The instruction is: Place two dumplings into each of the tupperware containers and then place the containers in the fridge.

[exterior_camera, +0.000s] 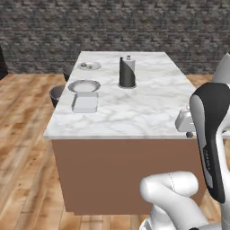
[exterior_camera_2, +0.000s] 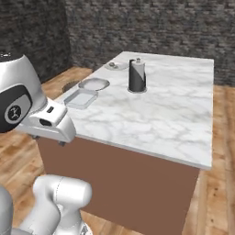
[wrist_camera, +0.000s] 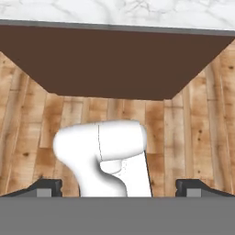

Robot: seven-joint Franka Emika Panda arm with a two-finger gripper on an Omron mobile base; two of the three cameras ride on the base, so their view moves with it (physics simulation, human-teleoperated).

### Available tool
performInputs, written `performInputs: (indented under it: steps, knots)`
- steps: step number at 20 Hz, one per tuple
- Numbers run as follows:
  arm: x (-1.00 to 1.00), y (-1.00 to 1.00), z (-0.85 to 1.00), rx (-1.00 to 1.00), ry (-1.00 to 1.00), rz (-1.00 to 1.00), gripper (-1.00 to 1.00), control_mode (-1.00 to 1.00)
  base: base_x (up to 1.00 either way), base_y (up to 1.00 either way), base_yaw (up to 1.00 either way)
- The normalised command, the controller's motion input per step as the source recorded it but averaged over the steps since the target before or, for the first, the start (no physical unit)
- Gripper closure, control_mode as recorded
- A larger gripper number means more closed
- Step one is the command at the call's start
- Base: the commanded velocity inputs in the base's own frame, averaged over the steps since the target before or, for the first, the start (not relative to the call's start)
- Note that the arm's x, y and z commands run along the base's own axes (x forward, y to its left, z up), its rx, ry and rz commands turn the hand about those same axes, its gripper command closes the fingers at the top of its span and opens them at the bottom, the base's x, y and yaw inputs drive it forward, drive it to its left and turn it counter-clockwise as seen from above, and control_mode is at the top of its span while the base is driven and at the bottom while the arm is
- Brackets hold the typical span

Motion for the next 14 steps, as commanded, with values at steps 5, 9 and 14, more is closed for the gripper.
performInputs:
  steps: [5, 9, 14]
  knots:
    - [0.0, 0.0, 0.0, 0.0, 0.0, 0.0, -1.0, 1.0, 0.16, 1.0, -0.03]
    - [0.0, 0.0, 0.0, 0.0, 0.0, 0.0, -1.0, 1.0, 0.11, 1.0, -0.13]
    - [0.0, 0.0, 0.0, 0.0, 0.0, 0.0, -1.0, 1.0, 0.3, 1.0, -0.22]
